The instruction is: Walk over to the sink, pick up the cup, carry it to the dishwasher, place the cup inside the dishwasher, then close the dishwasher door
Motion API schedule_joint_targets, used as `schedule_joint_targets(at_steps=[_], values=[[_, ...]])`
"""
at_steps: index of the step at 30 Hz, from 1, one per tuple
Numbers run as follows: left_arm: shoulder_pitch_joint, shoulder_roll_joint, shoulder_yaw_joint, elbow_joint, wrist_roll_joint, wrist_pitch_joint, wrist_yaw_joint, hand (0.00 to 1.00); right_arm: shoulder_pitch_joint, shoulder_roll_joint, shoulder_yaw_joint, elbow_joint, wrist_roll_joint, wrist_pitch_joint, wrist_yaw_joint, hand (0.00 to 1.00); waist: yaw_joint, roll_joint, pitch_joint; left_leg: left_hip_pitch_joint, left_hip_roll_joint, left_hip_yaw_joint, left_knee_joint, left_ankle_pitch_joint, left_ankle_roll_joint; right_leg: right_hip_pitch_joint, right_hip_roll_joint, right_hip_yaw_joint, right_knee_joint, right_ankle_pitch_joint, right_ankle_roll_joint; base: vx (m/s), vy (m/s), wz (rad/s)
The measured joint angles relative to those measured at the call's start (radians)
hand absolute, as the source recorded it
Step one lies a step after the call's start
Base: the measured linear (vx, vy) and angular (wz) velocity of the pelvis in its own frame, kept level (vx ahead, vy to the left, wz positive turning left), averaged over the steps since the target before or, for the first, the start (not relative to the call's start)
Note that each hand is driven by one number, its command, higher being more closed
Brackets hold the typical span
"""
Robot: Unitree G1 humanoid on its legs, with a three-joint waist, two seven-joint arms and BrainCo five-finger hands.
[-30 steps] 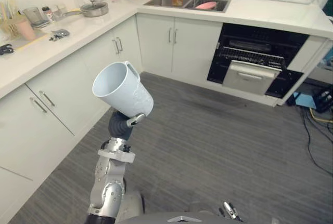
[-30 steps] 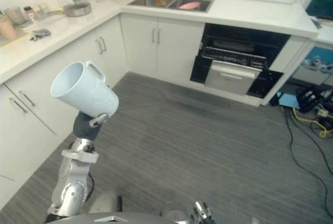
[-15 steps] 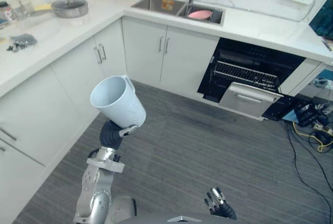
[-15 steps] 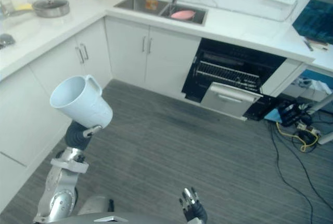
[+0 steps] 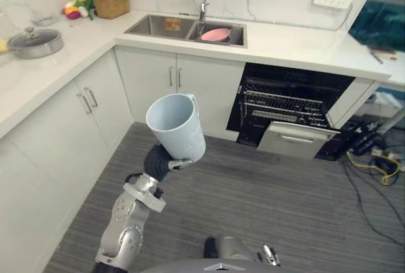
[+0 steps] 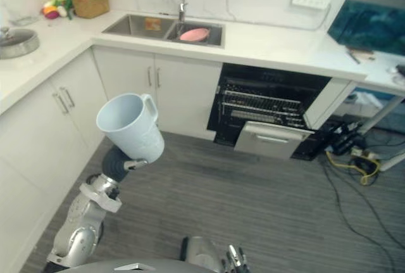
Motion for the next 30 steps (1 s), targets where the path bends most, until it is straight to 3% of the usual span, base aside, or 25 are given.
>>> schedule_joint_targets(at_steps=[2,3,5,8,10,12,13,15,16,18,19,20,21,22,23,24,26,28,30], values=[[-0.007,-0.014,-0.016,-0.007,0.0,0.0,-0.003,1.0,0.006,-0.006,-0.015,-0.043,0.0,0.015,-0.027,0.0,-0.007,0.024,0.019,-0.109,0.038,-0.023,0.289,0.126,-0.01,0.086,0.022,-0.016,-0.04,-0.041,0.0,0.46,-0.187,0.18],[-0.003,-0.021,-0.03,-0.013,-0.001,-0.001,-0.004,1.0,0.014,-0.011,-0.014,-0.056,0.0,0.015,-0.028,0.0,-0.005,0.023,0.024,-0.223,0.081,-0.033,0.515,0.259,-0.015,0.149,0.035,-0.022,-0.083,-0.063,-0.01,0.39,-0.125,0.13],[0.006,-0.037,-0.044,-0.026,0.0,-0.002,-0.007,1.0,0.032,-0.018,-0.011,-0.096,0.0,0.011,-0.025,0.0,0.019,0.031,0.019,-0.327,0.133,0.009,0.632,0.221,-0.007,0.238,0.049,-0.023,-0.148,-0.083,-0.004,0.38,-0.097,-0.1],[0.013,-0.04,-0.038,-0.039,-0.001,-0.028,-0.01,1.0,0.007,-0.042,-0.007,-0.154,-0.003,-0.009,-0.023,0.0,0.043,0.024,0.013,-0.409,0.127,0.091,0.401,0.106,0.006,0.312,0.05,0.018,-0.233,-0.085,-0.006,0.42,-0.039,-0.41],[0.036,-0.041,-0.022,-0.038,-0.001,-0.04,-0.008,1.0,-0.012,-0.049,0.011,-0.214,-0.004,-0.035,-0.023,0.0,0.057,0.008,0.001,-0.407,0.066,0.097,0.074,0.102,0.01,0.321,0.036,0.064,-0.248,-0.088,0.003,0.46,0.102,-0.59],[0.078,-0.042,-0.01,-0.038,0.0,-0.046,-0.012,1.0,-0.021,-0.042,0.015,-0.278,0.001,-0.062,-0.041,0.0,0.071,-0.03,-0.014,-0.398,-0.032,0.007,-0.117,0.203,0.012,0.329,-0.006,0.117,-0.255,-0.1,0.014,0.45,0.176,-0.62],[0.113,-0.041,-0.005,-0.039,0.002,-0.056,-0.012,1.0,-0.025,-0.039,0.031,-0.317,0.018,-0.096,-0.064,0.0,0.081,-0.05,-0.022,-0.398,-0.084,-0.062,-0.192,0.261,0.013,0.346,-0.033,0.154,-0.281,-0.103,0.018,0.34,0.183,-0.66],[0.151,-0.041,-0.006,-0.047,0.004,-0.081,-0.013,1.0,-0.033,-0.037,0.052,-0.359,0.048,-0.14,-0.092,0.0,0.099,-0.071,-0.025,-0.368,-0.124,-0.069,-0.227,0.337,0.028,0.38,-0.074,0.211,-0.298,-0.128,0.061,0.43,0.246,-0.65],[0.17,-0.037,-0.004,-0.059,0.011,-0.09,-0.013,1.0,-0.034,-0.021,0.07,-0.394,0.056,-0.158,-0.121,0.0,0.101,-0.081,-0.025,-0.355,-0.124,-0.028,-0.176,0.295,0.045,0.401,-0.087,0.241,-0.305,-0.115,0.061,0.45,0.266,-0.61],[0.181,-0.026,-0.006,-0.088,0.021,-0.099,-0.014,1.0,-0.035,-0.003,0.102,-0.473,0.053,-0.186,-0.16,0.0,0.103,-0.084,-0.027,-0.378,-0.111,0.002,-0.014,0.233,0.03,0.43,-0.092,0.284,-0.295,-0.071,0.057,0.37,0.268,-0.51],[0.164,-0.009,-0.023,-0.108,0.021,-0.1,-0.022,1.0,-0.051,0.016,0.081,-0.515,0.053,-0.219,-0.189,0.0,0.103,-0.096,-0.026,-0.425,-0.112,0.015,0.093,0.188,0.039,0.431,-0.105,0.296,-0.254,-0.065,0.066,0.26,0.236,-0.42],[0.158,-0.006,-0.04,-0.118,0.021,-0.1,-0.027,1.0,-0.037,0.017,0.067,-0.536,0.057,-0.241,-0.206,0.0,0.105,-0.085,-0.037,-0.412,-0.104,0.015,0.042,0.18,0.042,0.415,-0.096,0.292,-0.213,-0.07,0.073,0.21,0.242,-0.42],[0.154,-0.001,-0.07,-0.146,0.021,-0.103,-0.041,1.0,-0.037,0.026,0.044,-0.568,0.068,-0.274,-0.227,0.0,0.107,-0.071,-0.051,-0.377,-0.105,0.043,-0.001,0.134,0.085,0.347,-0.1,0.3,-0.049,-0.107,0.132,0.17,0.178,-0.63],[0.148,0.009,-0.079,-0.149,0.021,-0.104,-0.059,1.0,-0.033,0.033,0.044,-0.595,0.076,-0.292,-0.247,0.0,0.103,-0.082,-0.045,-0.335,-0.122,0.083,-0.013,0.099,0.092,0.249,-0.133,0.307,0.165,-0.088,0.172,0.24,0.202,-0.74],[0.145,0.013,-0.081,-0.148,0.022,-0.099,-0.065,1.0,-0.041,0.033,0.042,-0.599,0.075,-0.302,-0.249,0.0,0.1,-0.089,-0.043,-0.31,-0.128,0.1,-0.022,0.086,0.096,0.202,-0.15,0.305,0.257,-0.071,0.191,0.23,0.138,-0.84],[0.143,0.021,-0.087,-0.139,0.037,-0.093,-0.066,1.0,-0.039,0.034,0.035,-0.604,0.07,-0.318,-0.255,0.0,0.087,-0.092,-0.042,-0.253,-0.131,0.131,-0.06,0.074,0.095,0.136,-0.166,0.255,0.367,-0.082,0.171,0.29,0.171,-0.74],[0.133,0.042,-0.125,-0.122,0.058,-0.089,-0.04,1.0,-0.032,0.036,0.04,-0.662,0.048,-0.328,-0.277,0.0,0.054,-0.085,-0.046,-0.174,-0.124,0.163,-0.132,0.082,0.1,0.077,-0.168,0.148,0.368,-0.118,0.147,0.27,0.115,-0.58],[0.103,0.055,-0.153,-0.097,0.081,-0.081,-0.016,1.0,-0.031,0.036,0.046,-0.741,0.011,-0.339,-0.318,0.0,0.03,-0.08,-0.047,-0.132,-0.114,0.193,-0.167,0.083,0.089,0.029,-0.16,0.033,0.269,-0.141,0.128,0.31,0.039,-0.38],[0.083,0.054,-0.155,-0.068,0.082,-0.073,-0.011,1.0,-0.031,0.035,0.048,-0.789,-0.024,-0.362,-0.342,0.0,0.008,-0.064,-0.039,-0.088,-0.089,0.197,-0.179,0.068,0.055,0.015,-0.151,-0.147,0.146,-0.133,0.073,0.45,-0.006,-0.47]])
